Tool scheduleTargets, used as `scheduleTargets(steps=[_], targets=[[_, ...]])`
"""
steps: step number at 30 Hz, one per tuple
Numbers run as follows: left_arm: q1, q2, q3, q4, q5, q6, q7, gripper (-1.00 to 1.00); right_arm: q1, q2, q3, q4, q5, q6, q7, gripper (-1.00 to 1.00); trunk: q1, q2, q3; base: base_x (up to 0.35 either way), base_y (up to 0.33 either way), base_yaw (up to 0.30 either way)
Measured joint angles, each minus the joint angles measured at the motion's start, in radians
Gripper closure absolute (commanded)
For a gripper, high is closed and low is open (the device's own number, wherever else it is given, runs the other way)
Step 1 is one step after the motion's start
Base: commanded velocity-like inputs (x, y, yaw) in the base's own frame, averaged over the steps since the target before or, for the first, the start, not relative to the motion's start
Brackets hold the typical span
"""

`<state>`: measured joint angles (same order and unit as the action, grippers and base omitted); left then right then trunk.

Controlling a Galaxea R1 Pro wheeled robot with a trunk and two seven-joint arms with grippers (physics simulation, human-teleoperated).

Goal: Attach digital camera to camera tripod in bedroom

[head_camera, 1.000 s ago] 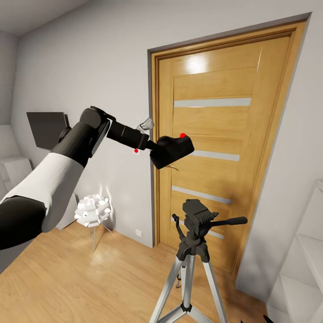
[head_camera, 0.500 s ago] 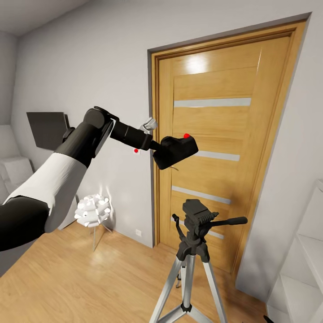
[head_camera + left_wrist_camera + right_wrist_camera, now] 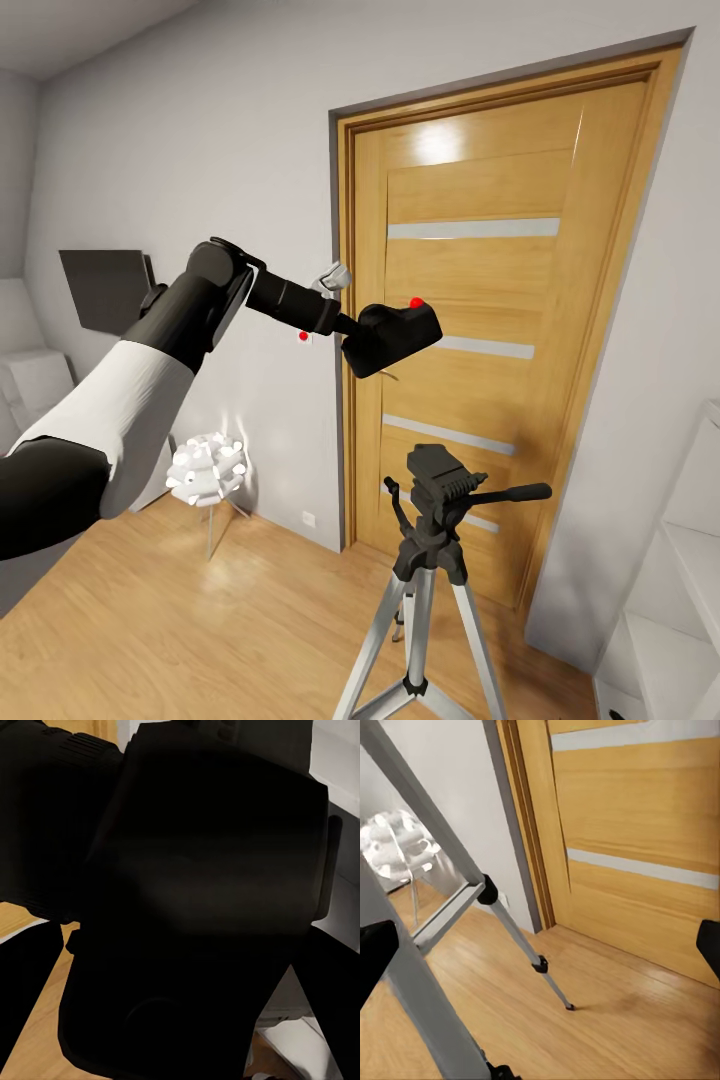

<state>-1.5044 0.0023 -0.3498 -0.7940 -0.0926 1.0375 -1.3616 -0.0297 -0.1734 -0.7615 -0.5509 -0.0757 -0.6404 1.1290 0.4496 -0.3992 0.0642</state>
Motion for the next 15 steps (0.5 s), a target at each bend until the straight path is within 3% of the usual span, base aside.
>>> scheduleTargets(steps=[1,5,15], targets=[[0.0,0.0,0.0,-0.001,0.0,0.0,0.0,1.0,0.0,0.0,-0.028,0.0,-0.001,0.001,0.052,-1.0,0.0,0.0,0.0,0.0,0.0,0.0],[0.0,-0.001,0.0,0.0,0.0,0.0,0.0,1.0,0.0,0.001,-0.049,0.0,-0.001,0.003,0.103,-1.0,0.0,0.0,0.0,0.0,0.0,0.0],[0.0,-0.004,-0.001,0.0,0.0,0.0,0.0,1.0,0.0,0.017,-0.057,0.003,0.008,0.004,0.127,-1.0,0.0,0.0,0.0,0.0,0.0,0.0]])
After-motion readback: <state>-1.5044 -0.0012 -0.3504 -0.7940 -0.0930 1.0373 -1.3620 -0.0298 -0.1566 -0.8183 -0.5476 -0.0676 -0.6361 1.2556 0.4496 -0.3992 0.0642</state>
